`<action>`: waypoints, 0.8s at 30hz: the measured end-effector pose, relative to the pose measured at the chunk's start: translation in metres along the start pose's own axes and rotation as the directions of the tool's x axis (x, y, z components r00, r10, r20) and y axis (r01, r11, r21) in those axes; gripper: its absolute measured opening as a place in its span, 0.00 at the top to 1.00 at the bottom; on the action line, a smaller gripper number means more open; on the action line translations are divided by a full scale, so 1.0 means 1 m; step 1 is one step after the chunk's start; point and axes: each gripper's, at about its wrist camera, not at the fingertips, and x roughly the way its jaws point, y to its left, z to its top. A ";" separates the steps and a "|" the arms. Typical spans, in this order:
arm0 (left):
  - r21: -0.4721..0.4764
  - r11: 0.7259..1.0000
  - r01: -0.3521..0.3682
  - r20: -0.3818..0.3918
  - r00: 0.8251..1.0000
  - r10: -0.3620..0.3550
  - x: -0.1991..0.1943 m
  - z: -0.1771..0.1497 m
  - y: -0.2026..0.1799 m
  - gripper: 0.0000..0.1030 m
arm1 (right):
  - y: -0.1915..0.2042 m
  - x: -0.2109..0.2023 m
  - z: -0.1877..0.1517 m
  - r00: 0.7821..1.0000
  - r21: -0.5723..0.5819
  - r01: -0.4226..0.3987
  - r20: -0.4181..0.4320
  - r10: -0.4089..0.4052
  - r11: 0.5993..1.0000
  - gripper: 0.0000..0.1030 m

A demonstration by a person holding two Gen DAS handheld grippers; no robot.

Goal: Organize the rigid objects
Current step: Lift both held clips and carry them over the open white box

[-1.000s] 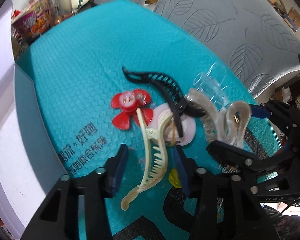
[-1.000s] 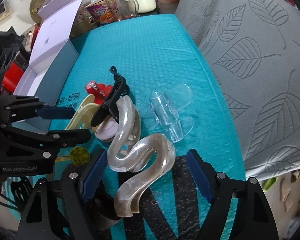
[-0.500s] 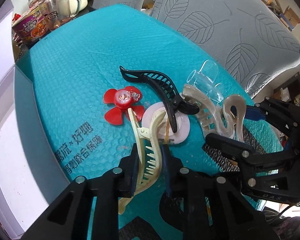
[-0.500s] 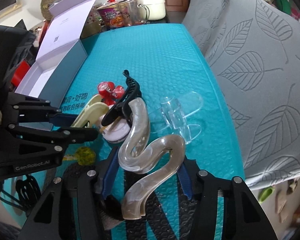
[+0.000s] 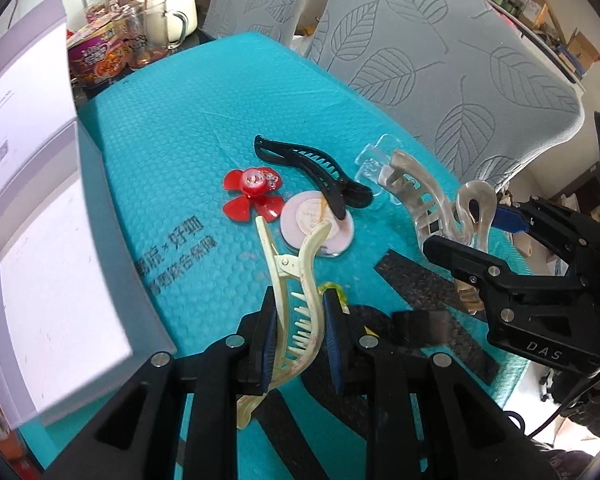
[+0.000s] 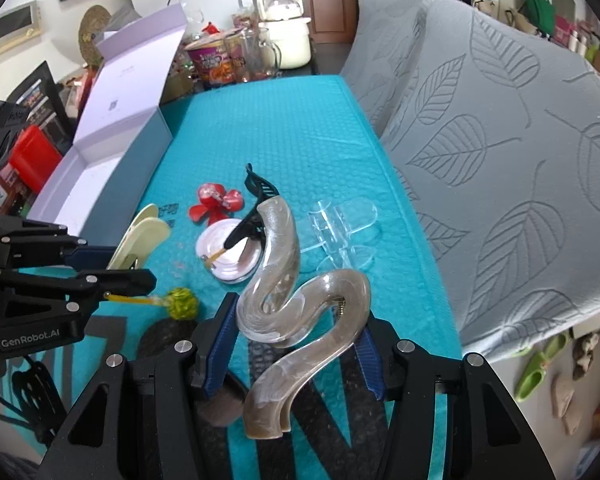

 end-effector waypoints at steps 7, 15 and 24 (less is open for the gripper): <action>-0.077 0.996 -0.047 0.045 0.998 0.051 -0.037 -0.007 -0.020 0.79 | -0.001 -0.031 -0.007 0.999 -0.007 -0.048 -0.004 0.048 0.999 0.48; -0.162 0.982 -0.099 0.089 0.989 0.114 -0.071 -0.023 -0.050 0.79 | -0.014 -0.069 -0.018 0.994 -0.025 -0.111 0.009 0.111 0.994 0.48; -0.244 0.964 -0.106 0.143 0.979 0.144 -0.091 -0.036 -0.071 0.79 | -0.021 -0.097 -0.028 0.990 -0.067 -0.133 0.036 0.135 0.989 0.48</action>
